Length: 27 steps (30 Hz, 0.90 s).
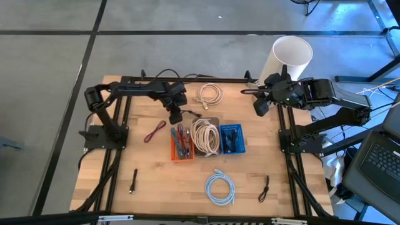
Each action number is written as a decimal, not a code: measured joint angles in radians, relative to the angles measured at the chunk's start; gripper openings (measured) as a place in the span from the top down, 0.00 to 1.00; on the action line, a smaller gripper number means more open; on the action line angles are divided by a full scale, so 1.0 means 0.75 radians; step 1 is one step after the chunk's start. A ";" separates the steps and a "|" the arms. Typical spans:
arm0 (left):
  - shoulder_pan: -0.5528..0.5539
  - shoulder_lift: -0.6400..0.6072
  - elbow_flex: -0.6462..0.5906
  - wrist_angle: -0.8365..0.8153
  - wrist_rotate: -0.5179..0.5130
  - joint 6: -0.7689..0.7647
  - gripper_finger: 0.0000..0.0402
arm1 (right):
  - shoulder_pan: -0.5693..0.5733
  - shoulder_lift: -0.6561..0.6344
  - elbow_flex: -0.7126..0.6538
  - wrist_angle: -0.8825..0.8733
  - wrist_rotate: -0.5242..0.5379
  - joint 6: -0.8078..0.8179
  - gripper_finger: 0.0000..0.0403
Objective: Pick & Place USB Port
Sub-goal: Put the black charger cable into the blue bin
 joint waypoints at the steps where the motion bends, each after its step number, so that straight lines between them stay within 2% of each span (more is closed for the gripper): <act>1: 0.001 -0.027 -0.001 -0.010 -0.005 -0.007 0.99 | 0.000 0.000 0.000 0.000 0.000 0.000 0.59; 9: 0.002 -0.306 -0.001 -0.080 -0.090 -0.116 0.99 | 0.000 0.000 0.000 0.000 0.000 -0.001 0.59; 15: -0.006 -0.519 -0.001 0.106 -0.089 -0.349 0.99 | 0.000 0.000 -0.001 0.012 0.000 0.005 0.59; 19: -0.035 -0.605 -0.001 0.420 -0.036 -0.471 0.99 | 0.000 0.000 -0.001 0.079 0.001 -0.005 0.59; 27: -0.119 -0.571 0.000 1.367 0.167 -0.684 0.99 | 0.000 0.000 -0.001 0.331 0.000 -0.173 0.59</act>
